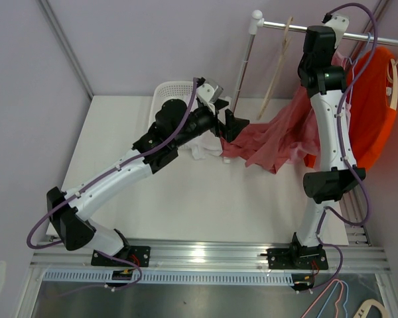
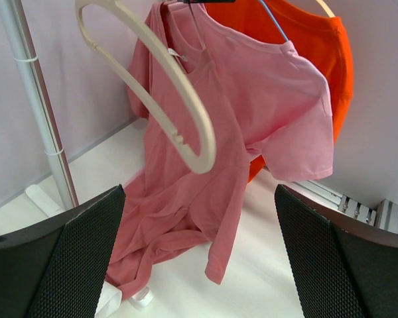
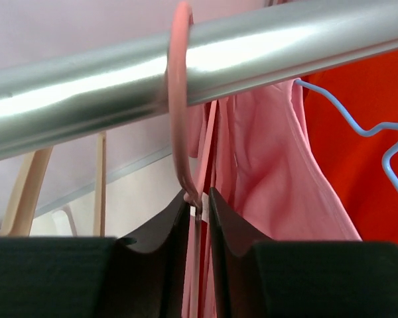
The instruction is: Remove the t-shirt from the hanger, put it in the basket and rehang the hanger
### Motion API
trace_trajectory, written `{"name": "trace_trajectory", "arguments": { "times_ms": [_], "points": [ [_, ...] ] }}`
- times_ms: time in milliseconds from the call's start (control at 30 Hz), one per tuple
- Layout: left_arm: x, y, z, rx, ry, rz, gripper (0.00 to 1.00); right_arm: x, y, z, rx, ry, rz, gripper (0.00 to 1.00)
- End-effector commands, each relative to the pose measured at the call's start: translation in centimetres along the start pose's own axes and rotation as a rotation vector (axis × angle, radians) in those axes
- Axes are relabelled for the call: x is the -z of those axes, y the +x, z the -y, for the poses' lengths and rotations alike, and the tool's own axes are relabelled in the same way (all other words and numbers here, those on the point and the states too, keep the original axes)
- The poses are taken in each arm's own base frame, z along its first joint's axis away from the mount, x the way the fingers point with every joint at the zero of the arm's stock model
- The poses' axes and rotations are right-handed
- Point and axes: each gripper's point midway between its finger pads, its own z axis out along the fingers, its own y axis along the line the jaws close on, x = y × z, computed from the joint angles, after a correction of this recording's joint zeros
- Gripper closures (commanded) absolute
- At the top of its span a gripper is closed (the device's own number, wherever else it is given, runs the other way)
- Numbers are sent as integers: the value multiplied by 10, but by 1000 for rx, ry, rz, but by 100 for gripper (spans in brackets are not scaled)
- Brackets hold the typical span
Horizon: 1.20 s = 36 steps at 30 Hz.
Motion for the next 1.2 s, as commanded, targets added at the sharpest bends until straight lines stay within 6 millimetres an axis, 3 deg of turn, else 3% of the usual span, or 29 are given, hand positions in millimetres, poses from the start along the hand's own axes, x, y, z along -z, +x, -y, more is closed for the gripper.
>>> {"name": "trace_trajectory", "arguments": {
  "times_ms": [0, 133, 300, 467, 600, 800, 833, 1000, 1033, 1167],
  "points": [
    [1, -1, 6, -27, 26, 11, 0, -3, -9, 0, -12, 26, 37, 78],
    [2, 2, 5, -29, 19, 4, 0, -6, -8, 0, 3, 29, 37, 75],
    [4, 4, 4, -32, 17, 1, 1, -7, -7, -3, 10, 15, 37, 100],
    [6, 3, 5, -35, 17, 2, 0, 1, -22, -6, 33, -7, 73, 100],
    [10, -1, 6, -39, 19, 10, 1, 31, -55, -15, 54, -45, 158, 100],
    [13, -6, 13, -46, 51, 35, 0, 76, -73, -18, 51, -87, 205, 100],
    [13, -6, 18, -50, 65, 38, 0, 89, -77, -16, 37, -95, 213, 100],
    [16, -5, 46, -146, 150, 75, 0, 103, -58, 9, 44, -23, 159, 100],
    [17, -9, 55, -171, 165, 100, 0, 113, -64, 17, 21, -29, 171, 100],
    [29, 1, 89, -178, 327, 127, 1, 127, -50, 23, -1, -70, 128, 100]
  ]
}}
